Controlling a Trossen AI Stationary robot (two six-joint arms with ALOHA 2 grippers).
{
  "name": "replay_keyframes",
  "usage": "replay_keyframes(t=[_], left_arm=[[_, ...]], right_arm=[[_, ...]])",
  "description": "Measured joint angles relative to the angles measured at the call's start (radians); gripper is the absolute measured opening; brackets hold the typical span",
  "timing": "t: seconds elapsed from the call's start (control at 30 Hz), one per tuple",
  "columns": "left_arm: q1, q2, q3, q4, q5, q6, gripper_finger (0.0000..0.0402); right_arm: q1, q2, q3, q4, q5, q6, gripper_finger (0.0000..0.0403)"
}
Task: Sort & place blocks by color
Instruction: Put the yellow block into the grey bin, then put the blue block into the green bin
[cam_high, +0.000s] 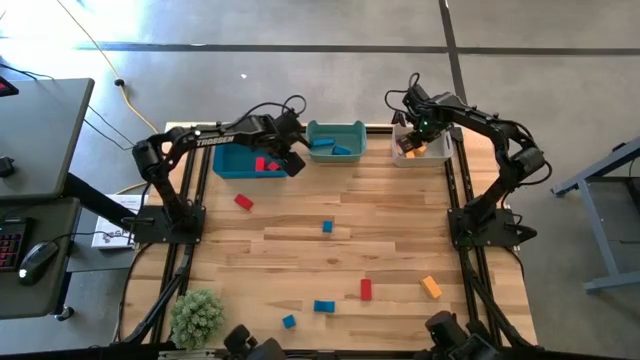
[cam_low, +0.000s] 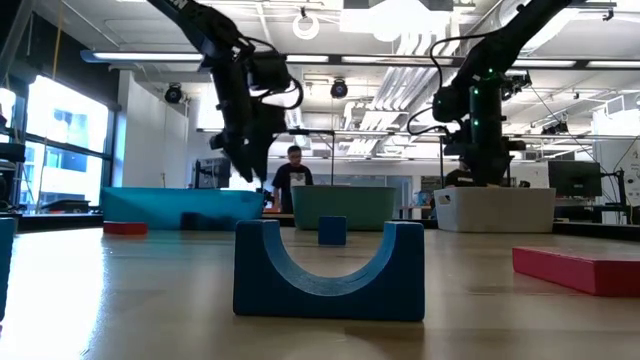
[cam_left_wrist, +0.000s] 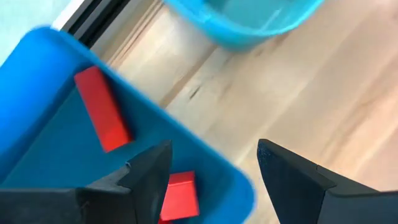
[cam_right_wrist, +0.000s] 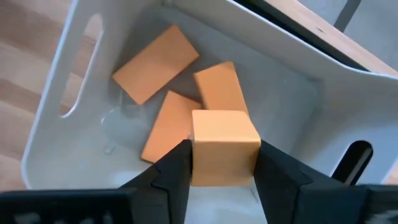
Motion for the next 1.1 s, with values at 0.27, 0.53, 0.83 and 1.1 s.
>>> replay_keyframes(t=[0.27, 0.53, 0.83, 1.1], left_arm=[[-0.069, 0.0, 0.081, -0.012, 0.004, 0.0, 0.0227], [-0.143, -0.001, 0.128, -0.016, 0.103, -0.103, 0.0227], [-0.255, -0.001, 0.128, -0.088, 0.109, -0.154, 0.0227], [-0.401, -0.001, 0.127, -0.186, 0.108, -0.191, 0.0227]], right_arm=[[0.0, 0.0, 0.0, 0.008, 0.006, -0.022, 0.0198], [0.001, 0.0, 0.032, -0.026, -0.07, 0.033, 0.0208], [0.058, -0.041, 0.122, -0.099, -0.071, 0.089, 0.0209], [0.142, -0.111, 0.152, -0.109, -0.091, 0.188, 0.0209]])
